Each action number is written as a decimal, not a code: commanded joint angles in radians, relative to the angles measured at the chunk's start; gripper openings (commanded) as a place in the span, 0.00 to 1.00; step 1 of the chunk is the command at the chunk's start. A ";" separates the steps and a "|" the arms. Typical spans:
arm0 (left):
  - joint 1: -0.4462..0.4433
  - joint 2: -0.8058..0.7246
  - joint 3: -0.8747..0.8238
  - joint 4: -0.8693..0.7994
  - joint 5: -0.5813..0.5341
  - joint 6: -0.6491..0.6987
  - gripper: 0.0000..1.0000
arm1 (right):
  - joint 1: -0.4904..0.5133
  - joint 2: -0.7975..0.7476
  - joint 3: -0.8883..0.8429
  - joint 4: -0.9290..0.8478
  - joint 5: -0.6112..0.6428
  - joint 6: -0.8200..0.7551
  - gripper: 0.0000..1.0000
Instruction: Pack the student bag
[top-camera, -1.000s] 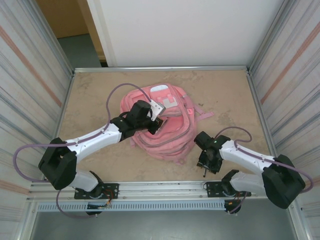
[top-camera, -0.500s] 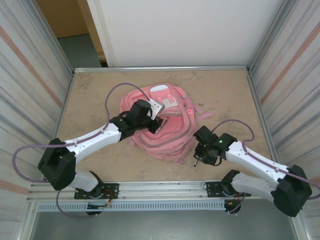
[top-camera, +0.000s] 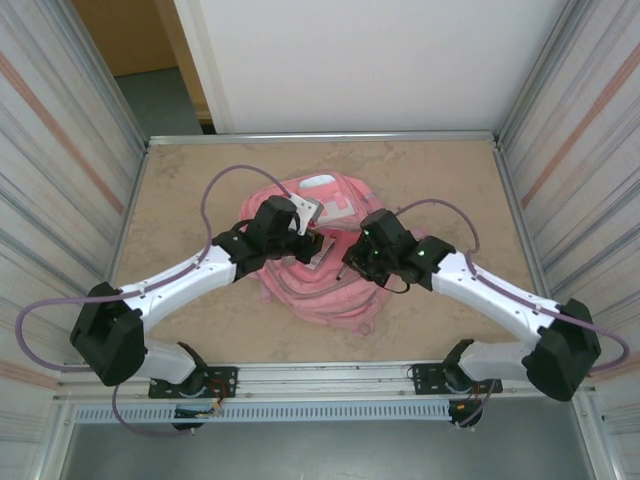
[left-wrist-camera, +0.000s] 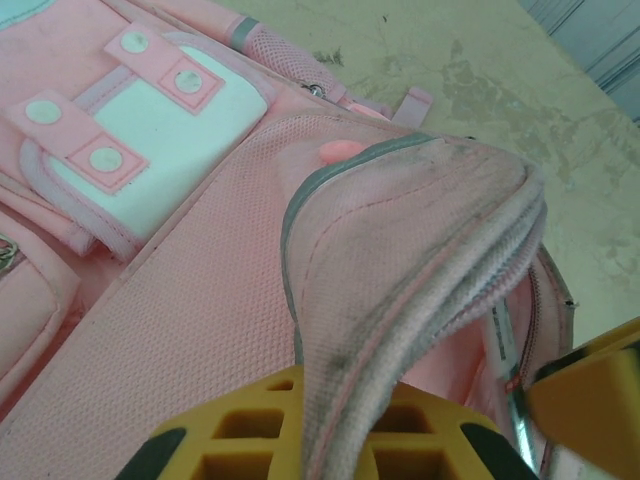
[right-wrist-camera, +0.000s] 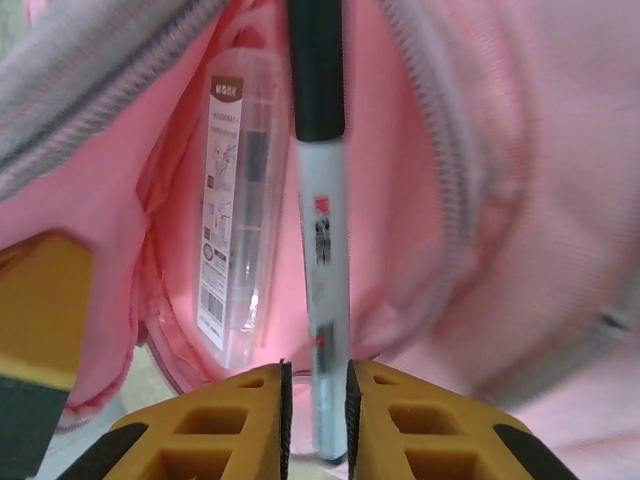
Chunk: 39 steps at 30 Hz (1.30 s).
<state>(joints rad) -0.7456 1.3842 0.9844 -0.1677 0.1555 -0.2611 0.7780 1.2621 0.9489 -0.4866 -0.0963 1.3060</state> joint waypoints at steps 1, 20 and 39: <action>0.000 -0.058 0.034 0.105 0.064 -0.060 0.00 | -0.023 0.091 0.060 0.091 -0.100 0.076 0.22; 0.000 -0.043 0.035 0.086 0.063 -0.069 0.00 | -0.029 0.086 0.054 0.045 -0.054 -0.180 0.40; -0.001 -0.054 -0.013 0.172 0.134 -0.169 0.00 | 0.010 0.356 0.092 0.374 -0.201 -0.210 0.22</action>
<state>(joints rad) -0.7277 1.3842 0.9546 -0.1291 0.2085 -0.3931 0.7773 1.5822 1.0042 -0.2230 -0.2367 1.1320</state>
